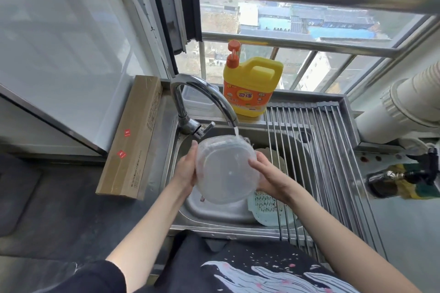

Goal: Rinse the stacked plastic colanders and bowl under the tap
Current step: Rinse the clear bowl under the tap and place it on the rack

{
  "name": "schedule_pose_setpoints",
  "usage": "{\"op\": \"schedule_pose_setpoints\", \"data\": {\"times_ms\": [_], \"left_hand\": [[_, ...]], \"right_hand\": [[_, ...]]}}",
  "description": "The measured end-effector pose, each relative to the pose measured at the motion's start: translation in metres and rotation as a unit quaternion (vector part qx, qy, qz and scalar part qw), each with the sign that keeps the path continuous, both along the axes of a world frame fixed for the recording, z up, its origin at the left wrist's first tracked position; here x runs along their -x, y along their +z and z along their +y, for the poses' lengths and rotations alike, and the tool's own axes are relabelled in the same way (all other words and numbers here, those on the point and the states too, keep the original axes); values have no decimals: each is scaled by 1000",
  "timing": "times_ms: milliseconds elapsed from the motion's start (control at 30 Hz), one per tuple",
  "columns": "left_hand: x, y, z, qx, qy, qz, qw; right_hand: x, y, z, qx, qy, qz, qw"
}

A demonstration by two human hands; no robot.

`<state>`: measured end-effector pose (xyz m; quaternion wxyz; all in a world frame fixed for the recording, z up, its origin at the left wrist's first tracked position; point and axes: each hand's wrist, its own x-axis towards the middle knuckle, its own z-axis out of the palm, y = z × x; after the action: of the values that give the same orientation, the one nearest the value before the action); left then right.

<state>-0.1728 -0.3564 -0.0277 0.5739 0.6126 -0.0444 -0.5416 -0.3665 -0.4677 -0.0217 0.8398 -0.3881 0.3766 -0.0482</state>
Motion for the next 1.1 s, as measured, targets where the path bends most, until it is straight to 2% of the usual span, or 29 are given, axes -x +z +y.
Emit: {"op": "schedule_pose_setpoints", "data": {"times_ms": [67, 100, 133, 167, 200, 233, 267, 300, 333, 367, 433, 467, 533, 600, 633, 667, 700, 733, 767, 800, 900, 1000, 1033, 1067, 1100], "left_hand": [[0, 10, -4, 32, -35, -138, 989], [0, 16, -6, 60, -78, -223, 970], [0, 20, -7, 84, -148, -326, 930], [2, 27, -8, 93, -227, -465, 850], [5, 31, -7, 103, -271, -620, 729], [11, 30, -6, 149, -279, -734, 601], [20, 29, -2, 203, -282, -794, 499], [28, 28, 3, 242, -287, -820, 432], [34, 27, 7, 261, -287, -831, 399], [35, 24, 10, 263, -283, -835, 391], [30, 22, 20, 261, -266, -826, 423], [25, 22, 26, 252, -261, -807, 466], [18, 29, 39, 187, -257, -742, 590], [10, 31, 46, 62, -192, -655, 729], [5, 33, 47, -12, -170, -563, 809], [-1, 35, 47, -74, -163, -420, 890], [-8, 38, 46, -109, -167, -253, 947], [-15, 40, 46, -122, -179, -92, 972], [-20, 42, 48, -118, -194, 16, 974], [-24, 43, 51, -106, -205, 61, 971], [-30, 36, 60, -70, -195, 91, 974], [-34, 28, 61, -60, -188, 80, 977], [-35, 28, 59, -58, -176, 71, 980], [-34, 29, 57, -55, -160, 59, 984], [-34, 30, 55, -55, -143, 45, 987]], "right_hand": [[14, 0, -8, -75, -20, -33, 996], [21, 0, -11, -134, -52, -59, 988], [24, 0, -15, -190, -85, -80, 975], [23, 2, -16, -227, -105, -81, 965], [18, 5, -17, -240, -96, -57, 964], [11, 8, -17, -231, -65, -10, 971], [3, 10, -15, -208, -23, 39, 977], [-4, 15, -11, -178, 16, 86, 980], [-11, 19, -7, -135, 47, 126, 982], [-16, 21, -3, -78, 59, 160, 982], [-17, 20, 2, 21, 38, 207, 977], [-15, 20, 4, 55, 22, 215, 975], [-9, 20, 6, 107, 3, 212, 971], [-4, 24, 8, 155, 10, 215, 964], [-3, 27, 9, 172, 21, 214, 961], [-4, 31, 11, 187, 36, 208, 959], [-6, 36, 14, 200, 52, 201, 958], [-8, 41, 17, 212, 66, 191, 956], [-12, 45, 19, 223, 75, 181, 955], [-15, 49, 22, 234, 78, 172, 954], [-24, 54, 25, 279, 87, 154, 944], [-31, 52, 26, 360, 95, 156, 915], [-33, 50, 27, 399, 67, 168, 899], [-33, 49, 28, 463, 26, 177, 868], [-32, 46, 29, 563, -9, 177, 807]]}}
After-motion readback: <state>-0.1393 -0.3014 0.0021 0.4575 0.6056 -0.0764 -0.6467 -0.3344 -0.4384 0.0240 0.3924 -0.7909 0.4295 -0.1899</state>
